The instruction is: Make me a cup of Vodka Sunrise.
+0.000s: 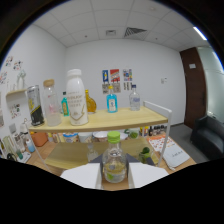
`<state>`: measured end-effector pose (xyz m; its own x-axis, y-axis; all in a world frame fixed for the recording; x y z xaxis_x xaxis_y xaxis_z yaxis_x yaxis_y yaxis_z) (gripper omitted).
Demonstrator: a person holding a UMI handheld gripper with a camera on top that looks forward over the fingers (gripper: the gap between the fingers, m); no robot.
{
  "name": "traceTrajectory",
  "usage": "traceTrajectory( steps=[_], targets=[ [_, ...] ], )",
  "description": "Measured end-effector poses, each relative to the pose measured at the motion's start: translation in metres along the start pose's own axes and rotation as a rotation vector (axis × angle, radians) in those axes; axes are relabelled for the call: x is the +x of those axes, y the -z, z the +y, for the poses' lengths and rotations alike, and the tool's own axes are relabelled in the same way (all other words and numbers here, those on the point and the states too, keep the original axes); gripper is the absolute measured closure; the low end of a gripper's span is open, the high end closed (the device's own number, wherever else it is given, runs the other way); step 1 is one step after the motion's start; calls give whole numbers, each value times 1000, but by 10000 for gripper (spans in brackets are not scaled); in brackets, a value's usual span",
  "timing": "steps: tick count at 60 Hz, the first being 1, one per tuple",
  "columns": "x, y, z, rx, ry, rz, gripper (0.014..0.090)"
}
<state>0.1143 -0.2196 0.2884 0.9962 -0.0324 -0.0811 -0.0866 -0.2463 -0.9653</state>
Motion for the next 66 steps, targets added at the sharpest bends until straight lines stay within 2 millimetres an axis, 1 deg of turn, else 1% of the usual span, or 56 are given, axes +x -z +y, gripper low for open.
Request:
traceTrajectory(
  steps=[5, 11, 15, 18, 23, 37, 45, 51, 57, 66],
  targets=[
    [0, -6, 39, -48, 20, 8, 692],
    [4, -16, 79, -110, 109, 28, 692],
    [4, -21, 98, -142, 189, 38, 691],
    [4, -25, 106, -157, 272, 40, 692],
    [5, -30, 114, -169, 456, 52, 693],
    [11, -45, 125, -193, 1011, 60, 694],
    [12, -47, 126, -182, 1327, 43, 694],
    [14, -49, 123, -168, 1560, 42, 689],
    [16, -51, 116, -150, 1748, 65, 691],
    [22, -54, 114, -177, 1908, 67, 691]
  ],
)
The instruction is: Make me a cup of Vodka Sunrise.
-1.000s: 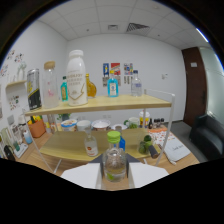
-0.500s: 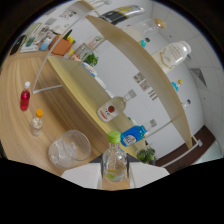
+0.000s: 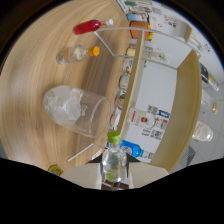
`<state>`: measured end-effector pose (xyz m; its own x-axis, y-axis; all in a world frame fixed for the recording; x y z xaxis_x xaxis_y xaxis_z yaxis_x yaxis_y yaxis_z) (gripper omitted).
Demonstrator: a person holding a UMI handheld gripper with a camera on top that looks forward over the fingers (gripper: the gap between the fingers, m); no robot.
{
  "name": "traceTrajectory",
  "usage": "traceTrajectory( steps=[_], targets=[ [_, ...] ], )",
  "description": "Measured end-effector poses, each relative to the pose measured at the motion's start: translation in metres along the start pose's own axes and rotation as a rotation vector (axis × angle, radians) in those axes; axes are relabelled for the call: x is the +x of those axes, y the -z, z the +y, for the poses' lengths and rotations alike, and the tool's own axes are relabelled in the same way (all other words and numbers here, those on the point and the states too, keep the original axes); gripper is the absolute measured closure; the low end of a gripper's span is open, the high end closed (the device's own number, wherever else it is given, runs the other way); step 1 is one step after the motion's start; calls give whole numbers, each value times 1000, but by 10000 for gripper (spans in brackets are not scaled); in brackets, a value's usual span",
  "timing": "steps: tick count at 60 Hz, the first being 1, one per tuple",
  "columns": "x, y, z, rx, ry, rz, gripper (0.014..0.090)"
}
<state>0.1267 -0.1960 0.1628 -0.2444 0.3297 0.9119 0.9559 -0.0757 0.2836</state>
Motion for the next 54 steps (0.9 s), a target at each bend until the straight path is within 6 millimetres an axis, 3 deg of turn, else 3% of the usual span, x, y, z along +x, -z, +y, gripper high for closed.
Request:
traceTrajectory(
  steps=[15, 27, 35, 46, 54],
  targets=[
    [12, 4, 3, -18, 127, 30, 690],
    [18, 7, 3, -10, 44, 25, 693],
    [32, 19, -1, 51, -253, 22, 689],
    [66, 37, 2, 166, -887, 33, 690],
    [72, 39, 10, 249, -1280, 16, 690]
  ],
)
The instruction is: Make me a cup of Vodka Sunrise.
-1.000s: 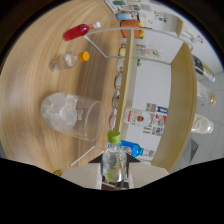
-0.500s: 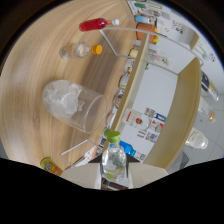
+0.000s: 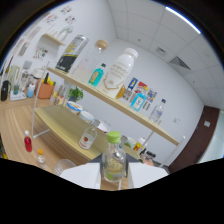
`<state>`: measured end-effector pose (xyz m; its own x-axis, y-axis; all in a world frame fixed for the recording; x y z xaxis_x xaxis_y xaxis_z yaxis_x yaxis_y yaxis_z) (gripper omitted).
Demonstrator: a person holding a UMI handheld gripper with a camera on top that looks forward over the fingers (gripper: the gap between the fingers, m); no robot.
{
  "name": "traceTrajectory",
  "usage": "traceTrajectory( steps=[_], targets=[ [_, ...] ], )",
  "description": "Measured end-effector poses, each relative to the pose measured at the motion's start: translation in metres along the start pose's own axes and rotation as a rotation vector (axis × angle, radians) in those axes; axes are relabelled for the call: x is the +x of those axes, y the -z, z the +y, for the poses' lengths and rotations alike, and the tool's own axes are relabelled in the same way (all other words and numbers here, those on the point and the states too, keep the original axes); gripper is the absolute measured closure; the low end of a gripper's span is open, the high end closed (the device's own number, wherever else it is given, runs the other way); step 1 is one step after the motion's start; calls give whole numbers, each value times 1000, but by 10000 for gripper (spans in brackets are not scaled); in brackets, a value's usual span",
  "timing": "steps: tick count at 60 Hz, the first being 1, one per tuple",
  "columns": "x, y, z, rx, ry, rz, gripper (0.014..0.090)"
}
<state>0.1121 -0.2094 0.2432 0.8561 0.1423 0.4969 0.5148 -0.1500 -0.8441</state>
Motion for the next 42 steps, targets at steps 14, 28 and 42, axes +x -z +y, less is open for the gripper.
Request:
traceTrajectory(
  steps=[14, 28, 42],
  targets=[
    [-12, -20, 54, -32, -337, -47, 690],
    [-39, -44, 131, -152, -471, -85, 692],
    [-55, -60, 177, -237, -522, -113, 690]
  ],
)
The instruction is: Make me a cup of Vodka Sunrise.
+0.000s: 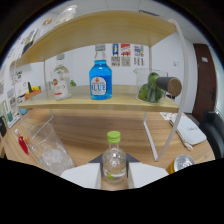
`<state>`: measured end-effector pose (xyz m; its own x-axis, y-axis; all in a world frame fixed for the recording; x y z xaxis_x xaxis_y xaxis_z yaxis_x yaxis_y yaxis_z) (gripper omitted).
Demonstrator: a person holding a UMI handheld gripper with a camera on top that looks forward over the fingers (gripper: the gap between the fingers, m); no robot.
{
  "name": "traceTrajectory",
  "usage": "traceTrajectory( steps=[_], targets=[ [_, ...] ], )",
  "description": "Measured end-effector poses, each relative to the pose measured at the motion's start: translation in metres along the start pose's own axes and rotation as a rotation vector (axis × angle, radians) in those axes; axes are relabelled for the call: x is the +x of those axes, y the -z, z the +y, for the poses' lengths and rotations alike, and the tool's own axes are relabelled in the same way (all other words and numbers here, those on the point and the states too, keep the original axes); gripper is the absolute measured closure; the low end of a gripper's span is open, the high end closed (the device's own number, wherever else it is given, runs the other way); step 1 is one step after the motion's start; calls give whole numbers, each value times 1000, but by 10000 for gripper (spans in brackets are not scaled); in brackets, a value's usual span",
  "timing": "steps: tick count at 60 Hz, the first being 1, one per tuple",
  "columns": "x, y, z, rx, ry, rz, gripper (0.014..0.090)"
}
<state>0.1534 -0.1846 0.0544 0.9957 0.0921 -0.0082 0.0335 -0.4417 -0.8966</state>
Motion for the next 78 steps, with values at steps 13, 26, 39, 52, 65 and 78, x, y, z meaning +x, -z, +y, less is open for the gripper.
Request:
traceTrajectory(
  steps=[13, 26, 39, 52, 65, 78],
  targets=[
    [2, -7, 22, -63, -53, 10, 691],
    [-1, -4, 30, -75, -59, 10, 686],
    [-4, -3, 35, -95, -48, 22, 675],
    [-3, 8, 38, -108, -45, 45, 607],
    [-10, 45, 14, -97, -18, 81, 193],
    [-35, 109, -24, -74, -22, 122, 191]
  ],
)
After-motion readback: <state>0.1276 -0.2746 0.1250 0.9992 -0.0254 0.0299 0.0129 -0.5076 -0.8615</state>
